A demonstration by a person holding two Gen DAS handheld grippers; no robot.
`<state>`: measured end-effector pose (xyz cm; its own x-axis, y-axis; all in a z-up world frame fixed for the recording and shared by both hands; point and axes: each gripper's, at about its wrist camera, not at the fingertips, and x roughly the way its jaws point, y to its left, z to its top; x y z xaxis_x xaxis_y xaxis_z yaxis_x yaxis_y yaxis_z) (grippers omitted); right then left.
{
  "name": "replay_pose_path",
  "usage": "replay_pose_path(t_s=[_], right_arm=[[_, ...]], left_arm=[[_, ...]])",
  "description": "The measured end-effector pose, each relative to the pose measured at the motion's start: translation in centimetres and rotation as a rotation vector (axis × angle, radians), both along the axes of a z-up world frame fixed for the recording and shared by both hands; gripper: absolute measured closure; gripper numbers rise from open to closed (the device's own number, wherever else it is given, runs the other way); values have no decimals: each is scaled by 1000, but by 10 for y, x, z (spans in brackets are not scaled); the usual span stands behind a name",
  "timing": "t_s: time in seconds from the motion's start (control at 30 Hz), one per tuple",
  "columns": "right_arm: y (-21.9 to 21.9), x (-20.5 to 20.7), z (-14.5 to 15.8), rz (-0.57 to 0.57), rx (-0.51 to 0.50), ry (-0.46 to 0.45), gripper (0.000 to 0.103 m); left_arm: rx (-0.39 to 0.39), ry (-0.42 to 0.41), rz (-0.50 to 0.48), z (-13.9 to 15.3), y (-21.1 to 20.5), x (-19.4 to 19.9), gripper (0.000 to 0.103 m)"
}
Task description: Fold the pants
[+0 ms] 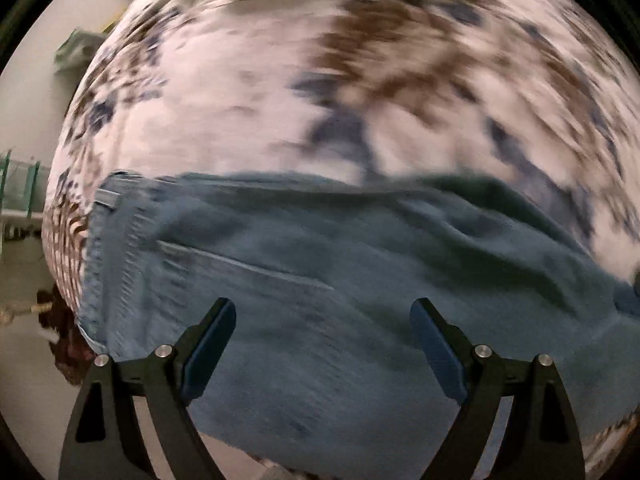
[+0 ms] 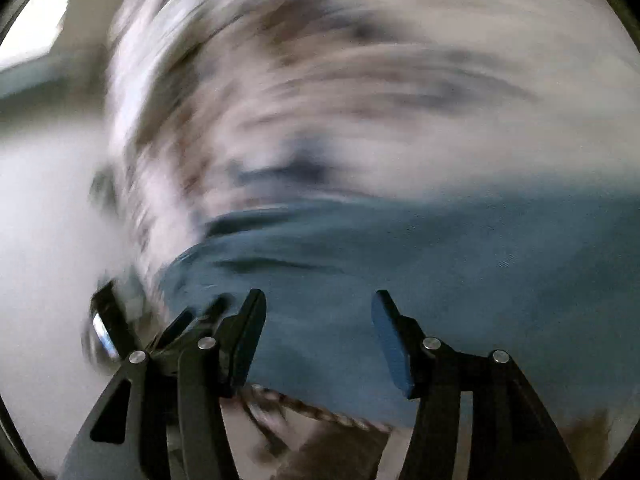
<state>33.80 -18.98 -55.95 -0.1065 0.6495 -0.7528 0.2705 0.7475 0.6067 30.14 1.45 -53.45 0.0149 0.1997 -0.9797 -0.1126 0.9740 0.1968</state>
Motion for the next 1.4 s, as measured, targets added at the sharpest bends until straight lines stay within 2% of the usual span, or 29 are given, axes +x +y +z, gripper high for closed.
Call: replay_pose_path(t_s=[0.1, 0.2, 0.27, 0.33, 0.43, 0.5, 0.57, 0.6, 0.67, 0.77, 0.87, 0.9, 0.93, 0.97, 1.03, 1.13, 1.17, 1.23, 1.27, 1.33, 1.4], right_arm=[[88, 58, -28, 265, 10, -3, 45], [137, 74, -51, 475, -55, 16, 45], [143, 70, -54, 518, -38, 38, 46], [142, 61, -51, 530, 56, 84, 46], [146, 46, -52, 629, 172, 159, 46], [152, 48, -59, 672, 147, 159, 46], [154, 66, -71, 619, 68, 111, 46], [157, 76, -79, 576, 75, 94, 46], [167, 80, -91, 557, 118, 130, 46], [195, 70, -90, 635, 238, 159, 45], [194, 74, -92, 622, 251, 169, 47], [187, 75, -99, 569, 258, 184, 50], [183, 81, -103, 529, 249, 194, 71], [173, 82, -107, 482, 204, 186, 87], [148, 84, -105, 334, 222, 183, 91], [114, 77, -95, 141, 322, 207, 92], [110, 74, -95, 113, 333, 215, 91], [115, 64, -101, 130, 335, 239, 88], [121, 62, -104, 142, 325, 246, 87], [128, 73, -104, 160, 225, 204, 90], [114, 84, -100, 93, 185, 189, 90]], left_arm=[[1, -4, 45, -11, 25, 6, 14], [-53, 28, 94, -27, 42, 15, 12], [-88, 33, 107, -34, 50, 17, 10], [-104, 31, 104, -40, 56, 19, 8], [-112, 21, 97, -45, 64, 21, 6], [-115, 18, 89, -45, 62, 18, 5], [-121, 19, 80, -47, 61, 15, 5], [-123, 24, 73, -48, 60, 15, 5], [-130, 32, 69, -44, 51, 8, 5], [-148, 54, 58, -43, 53, 8, 4], [-159, 67, 66, -39, 66, 5, 4], [-163, 75, 73, -41, 71, 3, 4], [-164, 82, 74, -42, 74, 1, 4], [-166, 92, 71, -44, 78, 0, 4], [-181, 103, 53, -48, 81, -1, 4], [-172, 119, 31, -52, 81, 0, 4], [-163, 128, 32, -53, 81, 0, 3], [-156, 133, 37, -54, 81, 0, 4], [-159, 134, 41, -54, 81, -1, 4], [-158, 138, 48, -53, 83, 1, 4], [-166, 139, 52, -52, 88, 4, 4]])
